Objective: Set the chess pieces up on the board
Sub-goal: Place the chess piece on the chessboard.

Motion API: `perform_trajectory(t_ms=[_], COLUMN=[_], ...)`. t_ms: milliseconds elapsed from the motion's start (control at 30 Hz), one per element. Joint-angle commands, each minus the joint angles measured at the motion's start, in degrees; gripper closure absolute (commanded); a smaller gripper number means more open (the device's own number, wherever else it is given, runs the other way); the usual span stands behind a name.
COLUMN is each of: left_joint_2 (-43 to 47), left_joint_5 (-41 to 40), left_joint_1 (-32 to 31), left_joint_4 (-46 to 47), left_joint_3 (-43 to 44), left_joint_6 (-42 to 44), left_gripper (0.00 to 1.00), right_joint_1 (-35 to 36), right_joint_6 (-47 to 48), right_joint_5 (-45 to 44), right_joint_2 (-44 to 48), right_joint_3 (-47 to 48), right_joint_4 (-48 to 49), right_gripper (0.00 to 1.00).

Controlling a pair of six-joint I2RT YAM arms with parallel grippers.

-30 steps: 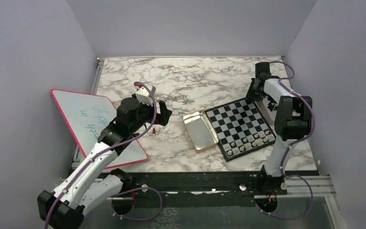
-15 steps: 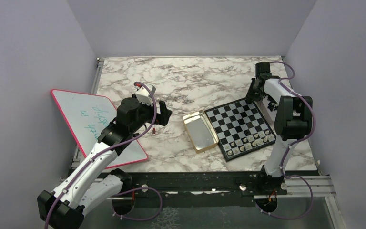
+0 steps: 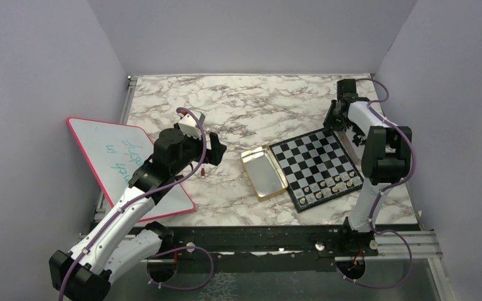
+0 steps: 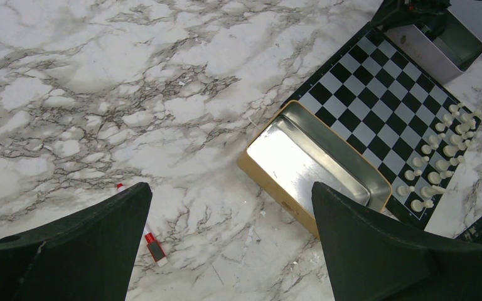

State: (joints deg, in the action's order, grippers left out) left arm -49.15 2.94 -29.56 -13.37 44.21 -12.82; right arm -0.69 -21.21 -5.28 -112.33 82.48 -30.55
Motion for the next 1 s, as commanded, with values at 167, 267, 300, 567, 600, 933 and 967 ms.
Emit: perform_trajectory(t_ms=[167, 267, 300, 567, 600, 933, 967], left_joint_2=[-0.3, 0.1, 0.2, 0.2, 0.4, 2.1, 2.2], left_joint_5=[0.0, -0.1, -0.2, 0.3, 0.3, -0.5, -0.6], left_joint_1=[0.3, 0.3, 0.3, 0.3, 0.3, 0.1, 0.0], left_joint_4=[0.3, 0.3, 0.3, 0.4, 0.4, 0.3, 0.2], left_joint_3=[-0.2, -0.3, -0.4, 0.0, -0.1, -0.1, -0.2], left_joint_6=[0.2, 0.3, 0.3, 0.1, 0.1, 0.3, 0.4], left_gripper=[0.01, 0.01, 0.01, 0.01, 0.01, 0.01, 0.01], right_joint_1=[0.2, 0.1, -0.1, -3.4, -3.8, -7.9, -8.1], right_joint_6=[-0.1, 0.3, 0.4, 3.7, 3.9, 4.3, 4.0], right_joint_5=[-3.8, -8.3, -9.9, -16.4, -16.0, -14.7, -14.8], right_joint_2=[2.7, 3.8, 4.4, 7.1, 7.0, 1.4, 1.2], right_joint_3=[7.5, 8.4, 8.1, 5.2, 4.7, 4.9, 4.6], right_joint_4=[-5.1, -6.2, -5.7, -0.3, 0.9, 1.1, 1.0], right_gripper=[0.57, 0.55, 0.55, 0.68, 0.69, 0.66, 0.64])
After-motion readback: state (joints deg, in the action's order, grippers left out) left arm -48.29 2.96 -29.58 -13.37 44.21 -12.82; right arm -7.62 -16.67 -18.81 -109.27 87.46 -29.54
